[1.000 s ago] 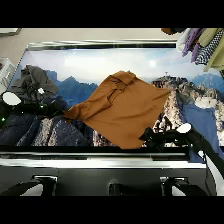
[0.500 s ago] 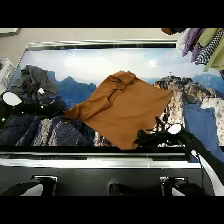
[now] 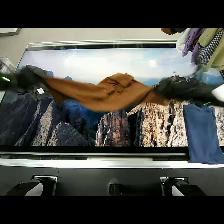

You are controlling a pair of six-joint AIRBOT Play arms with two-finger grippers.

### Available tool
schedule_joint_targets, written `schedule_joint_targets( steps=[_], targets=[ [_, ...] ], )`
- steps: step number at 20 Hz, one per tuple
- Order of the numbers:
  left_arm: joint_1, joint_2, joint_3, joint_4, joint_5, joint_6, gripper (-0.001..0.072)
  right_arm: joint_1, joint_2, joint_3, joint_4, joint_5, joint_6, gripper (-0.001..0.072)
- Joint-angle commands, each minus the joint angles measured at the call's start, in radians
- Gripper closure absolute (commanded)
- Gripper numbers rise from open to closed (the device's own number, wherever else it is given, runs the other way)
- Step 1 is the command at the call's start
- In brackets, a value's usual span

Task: Fold the clothes and pants, and hang the long-sleeved shirts on hangers.

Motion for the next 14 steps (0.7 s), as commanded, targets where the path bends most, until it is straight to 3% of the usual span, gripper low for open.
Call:
schedule_joint_targets(
  steps=[1,4,8,11,14],
  targets=[
    [0.037,0.127,0.272,0.006,0.03,-0.042,0.0686,-0.062,0.082,0.343,-0.047,0.122,-0.067,0.0684],
    [0.069,0.269,0.371,0.153,0.059,-0.187,0.0687,-0.062,0.191,0.483,-0.067,0.114,-0.077,0.0684],
    [0.086,0.433,0.372,0.378,0.081,-0.311,0.0687,-0.062,0.336,0.504,-0.128,0.032,-0.063,0.0684],
    [0.086,0.447,0.371,0.409,0.081,-0.316,0.0687,-0.062,0.358,0.502,-0.182,0.016,0.017,0.0684],
    [0.083,0.38,0.355,0.39,0.083,-0.312,0.0687,-0.062,0.279,0.501,-0.194,0.103,0.101,0.0684]
  ],
)
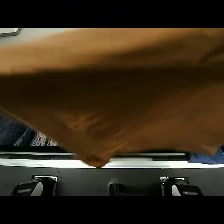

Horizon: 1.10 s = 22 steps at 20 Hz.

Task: Fold the clothes and pants, and hang the long-sleeved shirts on hangers.

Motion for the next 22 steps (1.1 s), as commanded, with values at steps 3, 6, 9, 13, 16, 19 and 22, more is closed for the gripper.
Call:
schedule_joint_targets(
  steps=[3,6,9,13,16,19,22],
  targets=[
    [-0.001,-0.168,-0.023,-0.097,0.052,0.075,0.0687,0.0,-0.194,-0.051,-0.027,0.174,0.182,0.0683],
    [-0.045,-0.389,-0.035,-0.135,0.084,0.135,0.0687,0.003,-0.367,-0.183,-0.004,0.178,0.183,0.0683],
    [-0.127,-0.647,-0.037,-0.132,0.086,0.19,0.0687,0.075,-0.528,-0.354,-0.029,0.032,0.182,0.0683],
    [-0.198,-0.953,-0.037,-0.132,0.133,0.192,0.0687,0.167,-0.745,-0.453,-0.065,-0.287,0.183,0.0683],
    [-0.228,-1.086,-0.036,-0.133,0.169,0.192,0.0686,0.166,-0.871,-0.453,-0.051,-0.424,0.262,0.0683],
    [-0.251,-1.154,-0.036,-0.133,0.203,0.192,0.0686,0.167,-0.937,-0.453,-0.051,-0.506,0.327,0.0683],
    [-0.262,-1.178,-0.036,-0.133,0.216,0.192,0.0685,0.166,-0.973,-0.453,-0.051,-0.55,0.371,0.0682]
  ],
)
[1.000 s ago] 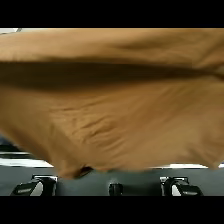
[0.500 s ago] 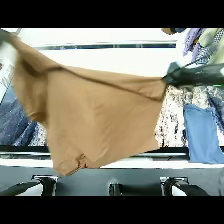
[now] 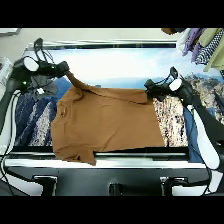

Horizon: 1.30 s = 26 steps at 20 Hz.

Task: Fold the clothes and pants, and hang the long-sleeved shirts on hangers.

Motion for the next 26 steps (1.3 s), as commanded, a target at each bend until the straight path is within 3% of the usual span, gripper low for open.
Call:
schedule_joint_targets(
  steps=[1,2,3,5,6,8,9,11,12,14,16,17,21,26],
  targets=[
    [-0.015,-0.048,0.0,0.0,0.02,0.002,0.0685,0.003,-0.051,-0.003,0.0,-0.091,0.054,0.0682],
    [-0.013,-0.044,0.002,0.0,0.011,0.001,0.0682,0.003,-0.05,-0.003,0.0,-0.086,0.054,0.0681],
    [-0.006,-0.037,0.007,0.0,-0.018,-0.002,0.0625,0.002,-0.044,-0.003,-0.002,-0.062,0.05,0.0655],
    [0.023,-0.005,0.019,0.0,-0.126,-0.001,0.0298,-0.03,-0.014,0.003,-0.009,0.028,-0.003,0.0534],
    [0.054,0.021,0.019,0.001,-0.202,0.016,0.0231,-0.062,0.013,0.003,-0.008,0.072,-0.064,0.0489],
    [0.128,0.074,0.019,0.001,-0.376,0.079,0.024,-0.16,0.081,0.003,-0.003,0.186,-0.194,0.0396],
    [0.161,0.102,0.019,0.001,-0.452,0.103,0.0239,-0.222,0.114,0.003,0.008,0.264,-0.27,0.0383],
    [0.215,0.165,0.011,-0.001,-0.57,0.16,0.024,-0.346,0.154,0.003,0.068,0.451,-0.426,0.0426],
    [0.244,0.213,-0.023,-0.018,-0.569,0.138,0.024,-0.405,0.163,-0.002,0.091,0.569,-0.499,0.0425],
    [0.278,0.313,-0.119,-0.014,-0.566,0.138,0.0239,-0.507,0.203,-0.087,0.13,0.624,-0.521,0.0387],
    [0.294,0.416,-0.264,-0.014,-0.567,0.138,0.0239,-0.56,0.257,-0.218,0.103,0.635,-0.528,0.027],
    [0.297,0.469,-0.349,-0.013,-0.566,0.139,0.0239,-0.575,0.284,-0.292,0.095,0.639,-0.523,0.0247],
    [0.296,0.588,-0.575,0.04,-0.541,0.149,0.0239,-0.571,0.323,-0.493,0.008,0.657,-0.537,0.023],
    [0.296,0.581,-0.618,0.038,-0.549,0.149,0.0239,-0.57,0.323,-0.587,0.011,0.632,-0.594,0.024]
  ],
)
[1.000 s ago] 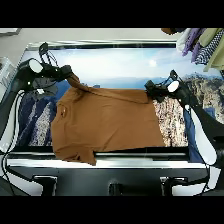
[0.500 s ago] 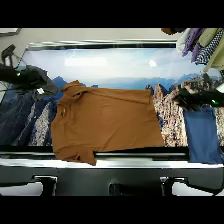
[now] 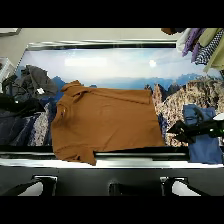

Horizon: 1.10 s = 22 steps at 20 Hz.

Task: Fold the clothes and pants, and hang the long-sleeved shirts on hangers.

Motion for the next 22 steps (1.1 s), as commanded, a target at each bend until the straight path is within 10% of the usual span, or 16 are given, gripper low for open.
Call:
schedule_joint_targets(
  steps=[1,10,13,16,22],
  targets=[
    [0.001,0.014,-0.042,0.008,-0.002,0.002,0.024,-0.004,0.006,-0.08,-0.01,-0.024,-0.037,0.024],
    [0.003,0.015,-0.041,0.004,0.007,-0.055,0.0238,0.003,0.006,-0.228,0.115,-0.123,-0.111,0.0242],
    [0.012,0.022,-0.051,0.005,-0.011,-0.051,0.0238,0.063,0.006,-0.23,0.101,-0.143,-0.111,0.0376],
    [0.089,0.096,-0.167,0.005,-0.006,-0.044,0.0238,0.086,0.006,-0.23,0.103,-0.177,-0.108,0.0682],
    [0.253,0.346,-0.644,-0.052,0.055,0.002,0.0238,0.086,0.006,-0.228,0.105,-0.15,-0.108,0.0682]
  ],
)
